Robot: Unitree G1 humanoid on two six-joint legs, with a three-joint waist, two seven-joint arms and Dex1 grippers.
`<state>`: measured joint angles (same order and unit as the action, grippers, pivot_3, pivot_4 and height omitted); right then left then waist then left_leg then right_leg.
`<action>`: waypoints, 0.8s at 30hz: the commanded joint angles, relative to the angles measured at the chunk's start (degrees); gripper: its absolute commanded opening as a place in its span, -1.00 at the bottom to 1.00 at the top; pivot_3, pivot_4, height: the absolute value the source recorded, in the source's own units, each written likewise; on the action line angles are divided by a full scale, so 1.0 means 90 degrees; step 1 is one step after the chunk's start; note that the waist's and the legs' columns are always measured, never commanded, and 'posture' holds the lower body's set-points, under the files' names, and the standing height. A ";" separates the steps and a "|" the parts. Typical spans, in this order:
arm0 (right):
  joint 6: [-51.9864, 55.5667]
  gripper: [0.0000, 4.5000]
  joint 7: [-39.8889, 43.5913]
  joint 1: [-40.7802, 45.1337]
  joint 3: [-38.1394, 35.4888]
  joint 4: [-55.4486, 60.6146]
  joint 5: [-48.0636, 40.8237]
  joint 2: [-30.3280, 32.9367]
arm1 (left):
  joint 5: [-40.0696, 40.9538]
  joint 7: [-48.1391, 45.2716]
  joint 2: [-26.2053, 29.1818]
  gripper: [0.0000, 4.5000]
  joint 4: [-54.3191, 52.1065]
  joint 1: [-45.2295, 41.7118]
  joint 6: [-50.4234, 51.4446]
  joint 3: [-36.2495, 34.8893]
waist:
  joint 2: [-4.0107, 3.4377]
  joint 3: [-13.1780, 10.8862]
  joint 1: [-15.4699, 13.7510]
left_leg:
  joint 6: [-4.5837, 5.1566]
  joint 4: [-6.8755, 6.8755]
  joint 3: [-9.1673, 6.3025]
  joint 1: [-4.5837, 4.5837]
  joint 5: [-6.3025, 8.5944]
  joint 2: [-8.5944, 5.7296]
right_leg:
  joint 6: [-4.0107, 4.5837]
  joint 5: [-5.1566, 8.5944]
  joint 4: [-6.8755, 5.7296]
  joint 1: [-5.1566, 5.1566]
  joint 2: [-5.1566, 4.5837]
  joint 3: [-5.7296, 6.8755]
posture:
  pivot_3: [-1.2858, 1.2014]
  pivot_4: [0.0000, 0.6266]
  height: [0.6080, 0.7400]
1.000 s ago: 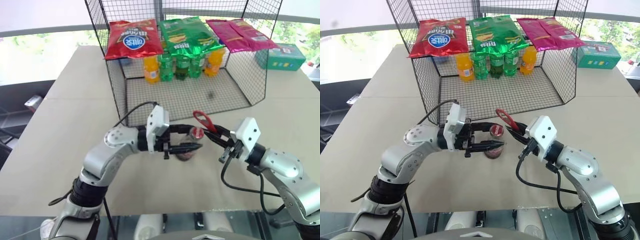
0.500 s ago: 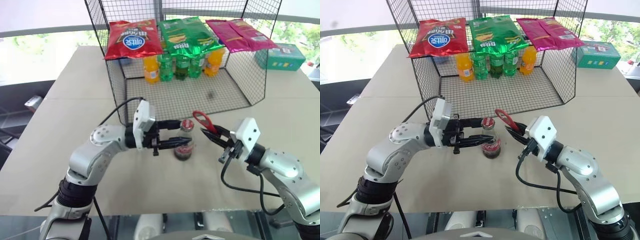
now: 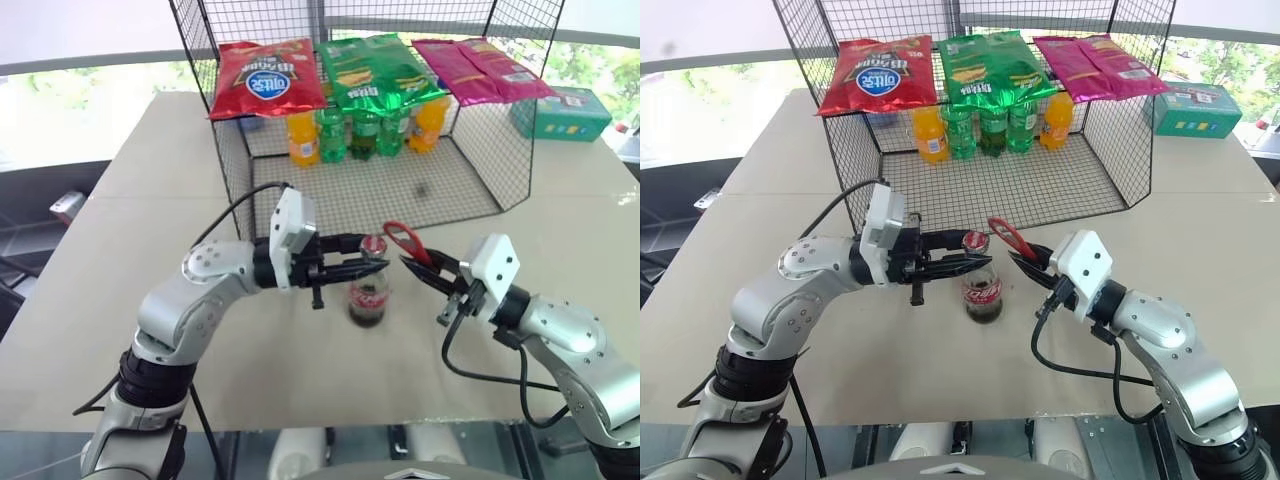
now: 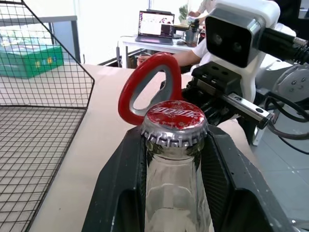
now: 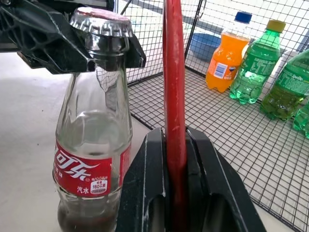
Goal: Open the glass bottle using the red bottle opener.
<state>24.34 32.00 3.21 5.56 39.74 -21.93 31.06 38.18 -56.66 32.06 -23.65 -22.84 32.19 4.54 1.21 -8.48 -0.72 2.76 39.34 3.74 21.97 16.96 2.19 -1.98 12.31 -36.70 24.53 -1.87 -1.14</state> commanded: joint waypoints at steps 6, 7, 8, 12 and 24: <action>-0.0071 -1.00 -0.0051 0.0149 -0.0150 0.0182 -0.0042 -0.0079 | 0.0077 -0.0184 0.0078 -0.56 -0.0147 0.0003 -0.0029 0.0050 | 0.0000 0.0000 0.0002 | 0.0000 0.0000 0.0000 -0.0001 0.0000 0.0000 | 0.0000 0.0000 -0.0001 0.0000 0.0000 0.0000 | 0.03 -0.52 1.00; -0.0072 -1.00 -0.0050 0.0148 -0.0150 0.0186 -0.0043 -0.0081 | 0.0071 -0.0203 0.0087 -0.56 -0.0153 0.0014 -0.0040 0.0055 | 0.0000 0.0000 0.0002 | 0.0000 0.0000 0.0000 -0.0001 0.0000 0.0000 | 0.0000 0.0000 -0.0001 0.0000 0.0000 0.0000 | 0.03 -0.52 1.00; -0.0070 -1.00 -0.0046 0.0147 -0.0150 0.0189 -0.0040 -0.0084 | 0.0104 -0.0238 0.0106 -0.56 -0.0157 0.0028 -0.0010 0.0058 | 0.0000 0.0000 0.0000 | 0.0000 0.0000 0.0000 -0.0001 0.0000 0.0000 | 0.0000 0.0000 -0.0001 0.0000 0.0000 0.0000 | 0.03 -0.52 1.00; -0.0058 -1.00 -0.0044 0.0138 -0.0147 0.0204 -0.0038 -0.0084 | -0.0031 -0.0252 0.0116 0.00 -0.0155 0.0060 -0.0149 0.0083 | 0.0000 0.0000 0.0003 | 0.0000 0.0000 0.0000 0.0000 0.0000 0.0000 | 0.0000 0.0000 0.0000 0.0000 0.0000 0.0000 | 0.03 -0.52 1.00; -0.0047 -1.00 -0.0063 0.0117 -0.0143 0.0211 -0.0037 -0.0094 | -0.0063 -0.0329 0.0135 0.80 -0.0118 0.0094 -0.0242 0.0076 | 0.0001 -0.0001 0.0003 | 0.0000 0.0000 0.0000 -0.0001 0.0000 0.0000 | 0.0001 0.0000 -0.0002 0.0000 0.0001 0.0000 | 0.03 -0.52 1.00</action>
<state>24.43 31.62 3.82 5.56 39.76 -21.93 30.42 37.28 -59.01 33.02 -23.66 -22.05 30.85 5.58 1.22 -8.49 -0.69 2.76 39.34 3.74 21.97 16.96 2.20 -1.97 12.31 -36.71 24.53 -1.87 -1.14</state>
